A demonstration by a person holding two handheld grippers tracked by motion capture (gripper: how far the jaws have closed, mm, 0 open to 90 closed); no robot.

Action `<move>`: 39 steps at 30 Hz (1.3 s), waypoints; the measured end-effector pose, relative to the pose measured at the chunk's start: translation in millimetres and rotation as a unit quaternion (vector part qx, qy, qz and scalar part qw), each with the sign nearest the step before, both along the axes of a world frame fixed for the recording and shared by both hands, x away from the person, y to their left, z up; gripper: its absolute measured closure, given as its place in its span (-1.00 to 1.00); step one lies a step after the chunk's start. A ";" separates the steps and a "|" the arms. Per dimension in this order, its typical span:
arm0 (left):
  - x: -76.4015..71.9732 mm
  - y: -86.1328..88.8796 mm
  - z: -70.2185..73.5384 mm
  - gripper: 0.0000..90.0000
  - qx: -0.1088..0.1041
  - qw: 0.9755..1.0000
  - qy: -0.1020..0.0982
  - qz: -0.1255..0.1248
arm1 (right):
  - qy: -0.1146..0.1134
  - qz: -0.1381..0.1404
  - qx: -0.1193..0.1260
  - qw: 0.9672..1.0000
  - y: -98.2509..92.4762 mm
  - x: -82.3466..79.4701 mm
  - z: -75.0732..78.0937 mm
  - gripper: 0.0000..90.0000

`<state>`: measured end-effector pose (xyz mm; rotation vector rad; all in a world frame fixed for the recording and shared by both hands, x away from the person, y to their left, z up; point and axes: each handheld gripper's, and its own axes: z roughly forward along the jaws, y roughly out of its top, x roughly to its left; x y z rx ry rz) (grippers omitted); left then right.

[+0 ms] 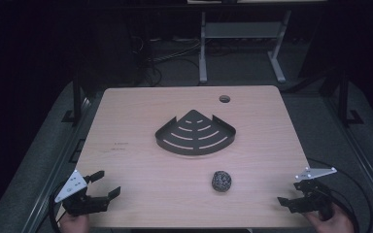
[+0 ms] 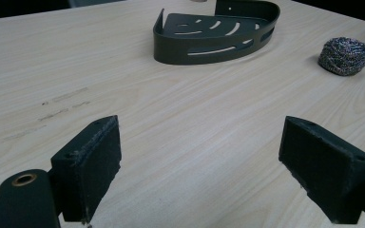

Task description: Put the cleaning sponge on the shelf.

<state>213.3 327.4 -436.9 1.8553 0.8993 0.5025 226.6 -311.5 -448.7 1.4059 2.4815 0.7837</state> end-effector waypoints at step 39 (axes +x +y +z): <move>-1.3 -3.1 0.8 -0.70 0.005 1.000 -0.005 -0.003 | 0.005 0.058 -0.027 0.998 38.6 1.9 1.8 -0.66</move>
